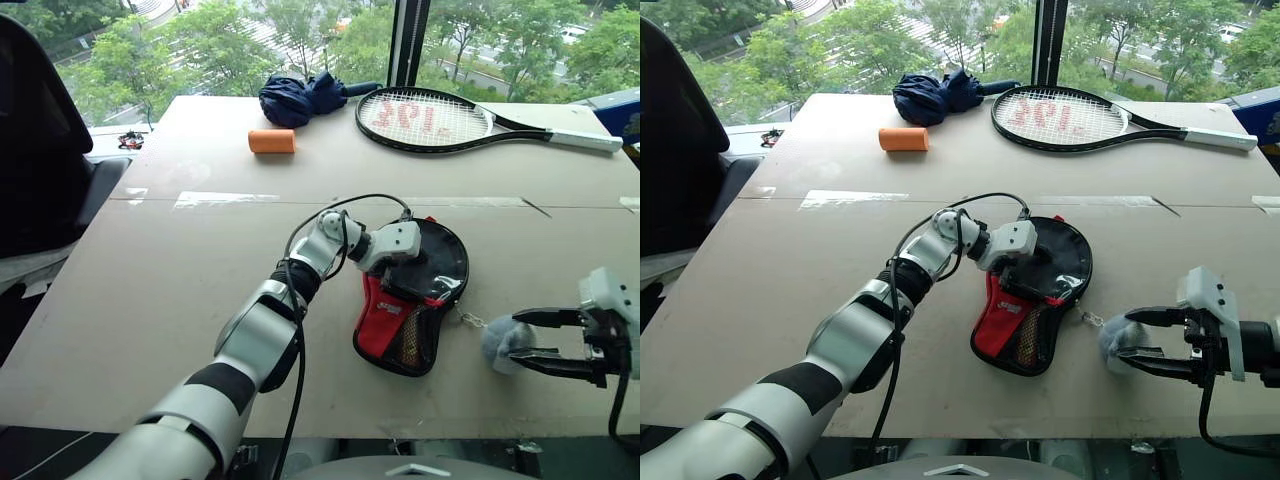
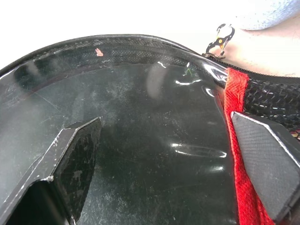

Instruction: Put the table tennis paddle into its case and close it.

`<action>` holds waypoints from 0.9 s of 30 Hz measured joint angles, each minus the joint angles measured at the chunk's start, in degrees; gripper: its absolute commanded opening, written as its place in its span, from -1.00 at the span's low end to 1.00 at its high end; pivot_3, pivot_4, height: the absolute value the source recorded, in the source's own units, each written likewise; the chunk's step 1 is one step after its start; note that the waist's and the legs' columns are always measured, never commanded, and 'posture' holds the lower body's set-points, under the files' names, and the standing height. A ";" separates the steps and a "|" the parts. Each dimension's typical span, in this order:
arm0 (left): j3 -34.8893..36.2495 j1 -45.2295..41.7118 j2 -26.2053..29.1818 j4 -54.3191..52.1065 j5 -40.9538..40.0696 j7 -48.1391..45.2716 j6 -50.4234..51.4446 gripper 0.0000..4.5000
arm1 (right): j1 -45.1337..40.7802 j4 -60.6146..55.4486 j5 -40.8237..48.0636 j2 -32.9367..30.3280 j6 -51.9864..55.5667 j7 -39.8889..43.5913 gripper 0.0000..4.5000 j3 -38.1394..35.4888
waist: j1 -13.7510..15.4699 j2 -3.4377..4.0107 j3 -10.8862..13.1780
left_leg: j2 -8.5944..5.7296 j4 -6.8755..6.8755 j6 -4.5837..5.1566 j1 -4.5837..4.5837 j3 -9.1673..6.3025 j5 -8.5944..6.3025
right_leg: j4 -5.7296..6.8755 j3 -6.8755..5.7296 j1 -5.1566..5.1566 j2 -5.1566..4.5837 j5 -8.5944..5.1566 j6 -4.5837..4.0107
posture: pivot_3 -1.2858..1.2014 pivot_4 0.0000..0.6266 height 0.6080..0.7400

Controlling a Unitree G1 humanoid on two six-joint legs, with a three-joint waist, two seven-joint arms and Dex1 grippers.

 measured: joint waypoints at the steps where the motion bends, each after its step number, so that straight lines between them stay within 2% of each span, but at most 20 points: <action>1: 0.00 -0.01 -0.01 0.00 0.00 -0.02 0.02 1.00 | -0.21 0.64 -1.30 0.01 -1.25 -0.18 0.35 0.80 | 0.01 0.00 0.00 | 0.00 0.00 0.00 0.00 0.00 0.00 | -0.01 0.00 0.00 0.00 0.00 0.00 | 0.03 -0.52 0.79; 8: 0.00 -0.02 -0.08 -0.01 -0.01 -0.07 0.48 1.00 | -1.33 5.37 -10.50 -1.44 -9.66 -1.17 0.35 7.47 | 0.00 0.00 -0.02 | 0.00 0.01 0.00 0.00 0.00 0.00 | -0.01 0.00 0.00 0.02 0.00 0.00 | 0.03 -0.52 0.79; 9: 0.00 -0.02 -0.07 -0.03 -0.01 -0.07 0.63 1.00 | -1.43 5.96 -11.05 -1.51 -10.27 -1.31 0.10 7.54 | 0.00 0.00 -0.02 | 0.00 0.01 0.00 0.00 0.00 0.00 | -0.01 0.00 0.01 0.02 0.00 0.00 | 0.03 -0.52 0.79; 10: 0.00 -0.03 -0.07 -0.03 0.00 -0.07 0.68 1.00 | -1.53 6.17 -11.09 -1.50 -10.32 -1.37 -0.01 7.54 | 0.00 0.00 -0.02 | 0.00 0.01 0.00 0.01 0.00 0.00 | -0.01 0.00 0.01 0.02 0.00 0.00 | 0.03 -0.52 0.79; 14: 0.00 -0.01 -0.07 -0.10 -0.01 -0.07 0.90 1.00 | -2.11 6.30 -10.92 -1.50 -9.55 -1.94 -0.82 7.54 | 0.02 0.00 -0.02 | 0.00 0.01 0.00 0.01 -0.01 0.00 | -0.02 0.00 0.03 0.02 0.00 0.00 | 0.03 -0.52 0.79; 15: 0.00 -0.01 -0.07 -0.11 0.00 -0.07 0.92 1.00 | -2.13 6.29 -10.90 -1.50 -9.37 -1.97 -0.95 7.54 | 0.03 0.00 -0.02 | 0.00 0.01 0.00 0.01 -0.01 0.00 | -0.02 0.00 0.03 0.02 0.00 0.00 | 0.03 -0.52 0.79; 20: 0.00 0.02 -0.05 -0.16 0.00 -0.07 0.99 1.00 | -2.39 5.54 -9.00 -1.26 -6.52 -2.43 -0.99 7.44 | 0.01 0.00 -0.02 | 0.00 0.01 0.00 0.01 -0.02 0.00 | -0.03 -0.01 0.04 0.02 0.00 0.00 | 0.03 -0.52 0.79; 24: 0.02 0.04 -0.03 -0.29 -0.01 -0.11 0.99 1.00 | -4.21 0.66 7.10 0.53 7.92 -3.46 -0.99 4.35 | 0.01 0.02 -0.02 | 0.01 0.00 0.00 0.00 -0.02 0.00 | -0.04 0.00 0.05 0.01 0.00 0.00 | 0.03 -0.52 0.79; 27: 0.02 0.16 -0.20 -0.37 -0.03 -0.07 0.99 1.00 | -3.18 -3.08 16.14 -0.31 14.12 -2.62 -0.99 0.62 | 0.08 0.01 -0.02 | 0.00 -0.01 0.01 -0.01 -0.03 -0.01 | -0.08 -0.02 0.05 0.00 0.00 0.00 | 0.03 -0.52 0.79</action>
